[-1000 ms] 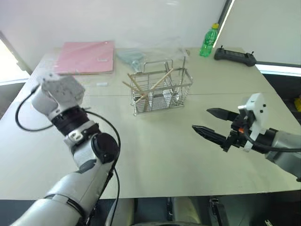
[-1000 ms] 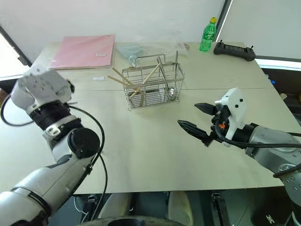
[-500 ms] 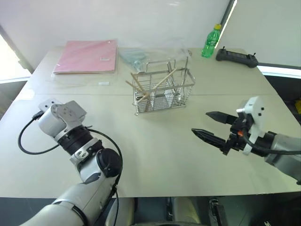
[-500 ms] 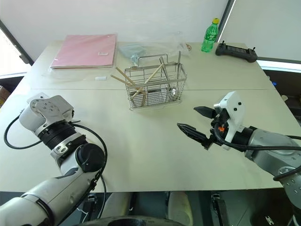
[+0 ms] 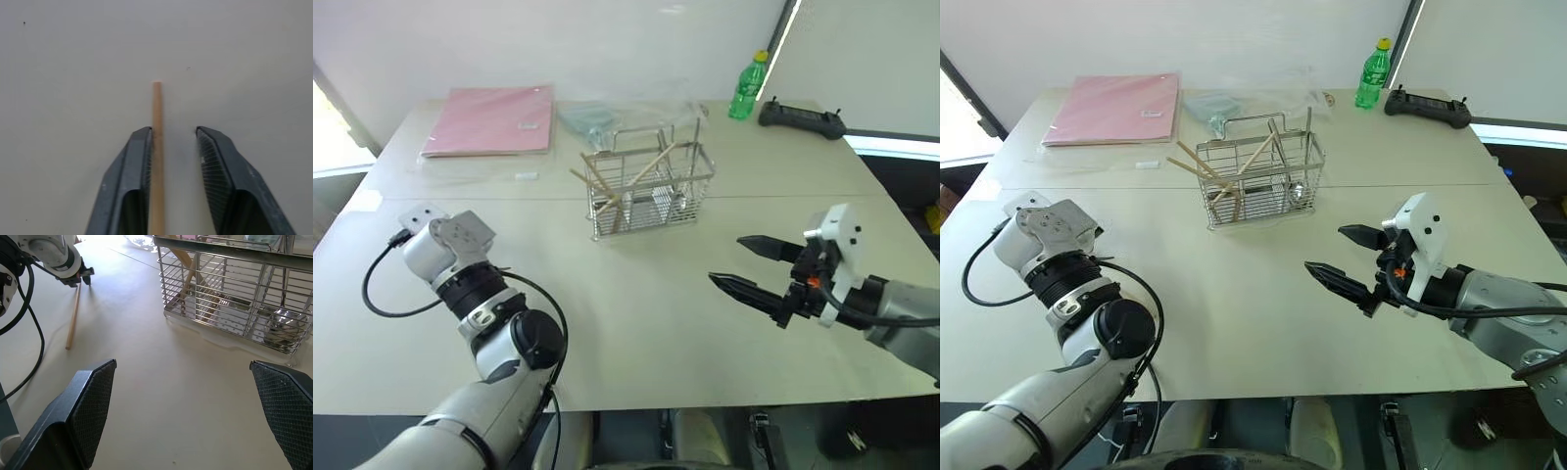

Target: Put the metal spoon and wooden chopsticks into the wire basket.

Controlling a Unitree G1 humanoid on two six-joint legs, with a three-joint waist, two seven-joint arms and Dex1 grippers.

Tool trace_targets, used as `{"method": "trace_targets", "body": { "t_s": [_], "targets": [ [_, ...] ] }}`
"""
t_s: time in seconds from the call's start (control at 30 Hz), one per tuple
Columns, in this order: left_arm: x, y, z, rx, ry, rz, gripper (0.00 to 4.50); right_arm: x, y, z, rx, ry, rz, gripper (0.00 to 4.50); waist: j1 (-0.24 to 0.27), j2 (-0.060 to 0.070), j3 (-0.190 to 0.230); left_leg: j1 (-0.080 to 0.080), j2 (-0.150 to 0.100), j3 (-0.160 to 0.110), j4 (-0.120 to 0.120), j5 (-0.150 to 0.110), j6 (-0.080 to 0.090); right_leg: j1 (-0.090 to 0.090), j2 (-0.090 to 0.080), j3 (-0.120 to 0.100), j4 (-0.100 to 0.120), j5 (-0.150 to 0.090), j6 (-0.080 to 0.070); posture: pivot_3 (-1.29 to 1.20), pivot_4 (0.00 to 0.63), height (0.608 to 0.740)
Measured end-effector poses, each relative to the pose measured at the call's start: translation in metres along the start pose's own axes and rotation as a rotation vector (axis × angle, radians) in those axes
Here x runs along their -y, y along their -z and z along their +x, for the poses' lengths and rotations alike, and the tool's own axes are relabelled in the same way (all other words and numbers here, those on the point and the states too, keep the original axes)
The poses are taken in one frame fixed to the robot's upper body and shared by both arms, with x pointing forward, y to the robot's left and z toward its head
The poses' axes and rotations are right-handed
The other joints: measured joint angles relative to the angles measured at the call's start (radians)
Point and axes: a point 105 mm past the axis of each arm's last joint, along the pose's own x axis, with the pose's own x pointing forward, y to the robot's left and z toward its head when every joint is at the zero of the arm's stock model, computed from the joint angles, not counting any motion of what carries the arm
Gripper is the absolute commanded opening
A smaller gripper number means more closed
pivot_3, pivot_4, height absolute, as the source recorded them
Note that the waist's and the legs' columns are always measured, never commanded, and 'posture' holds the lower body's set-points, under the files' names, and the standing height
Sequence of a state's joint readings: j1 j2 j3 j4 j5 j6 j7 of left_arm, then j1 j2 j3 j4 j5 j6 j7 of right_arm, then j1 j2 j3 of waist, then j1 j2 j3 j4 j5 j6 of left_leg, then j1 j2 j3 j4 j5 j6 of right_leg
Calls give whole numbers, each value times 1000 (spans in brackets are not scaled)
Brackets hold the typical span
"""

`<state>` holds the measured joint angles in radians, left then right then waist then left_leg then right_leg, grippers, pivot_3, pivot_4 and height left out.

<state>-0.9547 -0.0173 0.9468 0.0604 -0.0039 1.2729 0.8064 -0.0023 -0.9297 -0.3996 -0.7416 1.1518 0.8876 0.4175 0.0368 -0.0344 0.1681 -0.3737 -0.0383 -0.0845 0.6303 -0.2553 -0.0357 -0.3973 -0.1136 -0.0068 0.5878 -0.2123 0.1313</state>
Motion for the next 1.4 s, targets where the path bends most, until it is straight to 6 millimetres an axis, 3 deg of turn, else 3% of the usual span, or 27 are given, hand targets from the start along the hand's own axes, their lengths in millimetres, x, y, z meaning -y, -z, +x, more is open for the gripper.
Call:
{"method": "trace_targets", "body": {
  "t_s": [0.37, 0.5, 0.57, 0.67, 0.7, 0.8, 0.83, 0.93, 1.03, 1.13, 1.27, 1.4],
  "targets": [
    [-3, 1, 0, -14, 3, -26, 32, 1, -1, 0, 5, 11, 5, 4500, 2, 2, -1, 0, 0, 0, 0, 0, 0, 0, 0, 0, 0, 0, 0, 0, 150, 709],
    [-6, -13, 4, 4, 5, -43, 32, 1, -2, 0, 8, 13, 2, 4500, 0, 1, 0, -1, 0, 0, 0, 0, 0, -1, 1, 0, 0, 0, 1, 0, 150, 709],
    [-9, -44, 8, 84, 23, -71, 32, 2, -3, 1, 11, 14, 0, 4500, 0, -2, 1, -1, 1, 0, 0, 0, 0, -3, 2, 0, 1, 0, 0, 0, 150, 709],
    [-4, -118, -11, 302, 121, -157, 32, 3, -4, 1, 15, 16, 1, 4500, 4, -5, 3, -4, 1, -1, 0, 0, 0, -4, 2, 0, 1, 2, -3, 0, 150, 709],
    [2, -148, -27, 400, 195, -196, 32, 3, -6, 2, 18, 13, -3, 4500, 6, -5, 3, -4, 0, -1, 0, 0, 0, -4, 1, 0, 0, 2, -3, 0, 150, 709],
    [28, -206, -75, 598, 451, -282, 32, 4, -7, 4, 23, 11, -3, 4500, 11, -5, 2, -5, -1, -1, 0, 0, 0, -2, -1, -1, -6, 2, -3, 0, 150, 709],
    [41, -219, -94, 652, 574, -308, 32, 3, -7, 5, 23, 7, 0, 4500, 10, -5, 2, -6, -1, 0, 0, 0, 1, -2, -2, -1, -6, 2, -3, 0, 150, 709],
    [79, -236, -151, 770, 939, -314, 32, 3, -5, 7, 21, 5, 7, 4500, 8, -5, 2, -10, -2, 0, 0, -1, 2, -4, -3, -2, -8, 2, -3, 0, 150, 709],
    [120, -221, -237, 831, 1479, -206, 32, 3, -5, 8, 28, 10, 11, 4500, 2, -4, 2, -15, -2, 0, 1, 0, 2, -8, -3, -3, -9, 3, -1, 0, 150, 709],
    [137, -186, -295, 886, 1832, 1, 32, 3, -5, 8, 29, 17, 11, 4500, -9, -1, 2, -14, -1, 0, -1, -1, 3, -9, -2, -3, -8, 3, -1, 0, 150, 709],
    [141, -137, -326, 891, 2100, 267, 32, 4, -4, 6, 27, 27, 22, 4500, -32, 4, 1, -12, 0, 0, -1, -1, 4, -10, -1, -2, -5, 3, -1, 0, 150, 709],
    [149, -93, -326, 874, 2177, 482, 32, 2, -3, 5, 27, 34, 27, 4500, -35, 5, 1, -11, 1, 0, 1, -1, 5, -9, 0, -1, -4, 3, -2, 0, 150, 709]
  ]
}}
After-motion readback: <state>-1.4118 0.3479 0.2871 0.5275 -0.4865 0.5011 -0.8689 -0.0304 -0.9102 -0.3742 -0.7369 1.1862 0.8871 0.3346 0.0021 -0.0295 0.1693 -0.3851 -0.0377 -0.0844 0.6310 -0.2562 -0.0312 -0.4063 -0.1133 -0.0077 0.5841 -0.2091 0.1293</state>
